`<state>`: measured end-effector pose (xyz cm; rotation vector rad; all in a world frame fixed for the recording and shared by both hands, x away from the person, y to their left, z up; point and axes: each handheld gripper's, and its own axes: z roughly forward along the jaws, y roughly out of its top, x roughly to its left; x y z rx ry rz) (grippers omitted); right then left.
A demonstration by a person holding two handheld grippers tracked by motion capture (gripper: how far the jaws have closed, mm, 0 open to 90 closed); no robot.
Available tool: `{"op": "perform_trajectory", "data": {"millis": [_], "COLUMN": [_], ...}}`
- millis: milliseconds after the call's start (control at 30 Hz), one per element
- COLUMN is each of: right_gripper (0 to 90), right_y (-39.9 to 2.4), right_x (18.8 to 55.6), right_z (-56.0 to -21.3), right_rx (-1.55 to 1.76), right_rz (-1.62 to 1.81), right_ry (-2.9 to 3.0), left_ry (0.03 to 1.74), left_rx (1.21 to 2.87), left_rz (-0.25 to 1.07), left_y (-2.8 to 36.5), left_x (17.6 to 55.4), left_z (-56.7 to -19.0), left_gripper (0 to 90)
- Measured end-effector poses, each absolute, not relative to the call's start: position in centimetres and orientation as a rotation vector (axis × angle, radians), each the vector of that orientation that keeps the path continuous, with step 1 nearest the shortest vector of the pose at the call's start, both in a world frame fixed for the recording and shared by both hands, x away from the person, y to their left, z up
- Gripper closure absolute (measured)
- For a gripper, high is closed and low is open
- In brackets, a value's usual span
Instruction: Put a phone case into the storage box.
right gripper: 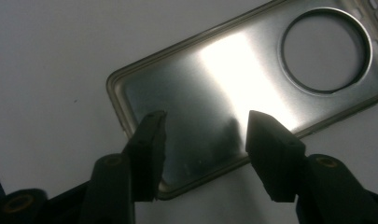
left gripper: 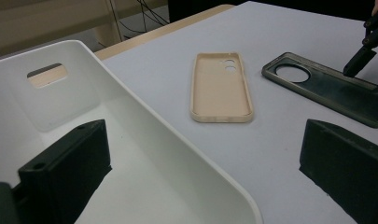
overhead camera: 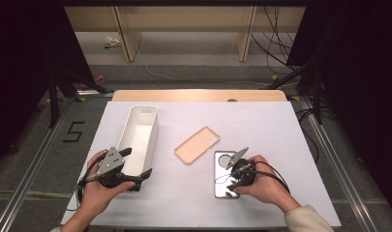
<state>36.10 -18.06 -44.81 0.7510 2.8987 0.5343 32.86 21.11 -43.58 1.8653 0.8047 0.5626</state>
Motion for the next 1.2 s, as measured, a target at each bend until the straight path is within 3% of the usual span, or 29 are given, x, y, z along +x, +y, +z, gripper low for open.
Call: {"op": "perform_trajectory", "data": {"millis": [67, 267, 700, 1200], "right_gripper": [40.3, 31.7, 35.8, 41.0], "right_y": [-17.6, -16.9, -15.9, -14.5], "right_x": [35.8, 35.3, 34.7, 34.5], "right_z": [-44.8, -44.2, -44.8, -45.4], "right_rx": [0.656, 0.442, 0.210, 0.174], "right_rz": [0.502, 0.406, 0.228, 0.140], "right_ry": [2.919, 2.966, 2.991, 2.972], "left_ry": [0.807, 0.807, 0.803, 0.794], "left_rx": [1.863, 1.863, 1.866, 1.871], "left_rz": [0.563, 0.561, 0.556, 0.548], "left_y": [21.1, 21.1, 20.9, 20.9], "left_x": [32.8, 32.8, 32.8, 32.8], "left_z": [-43.6, -43.6, -43.6, -43.6], "left_gripper": [1.2, 1.2, 1.2, 1.3]}}
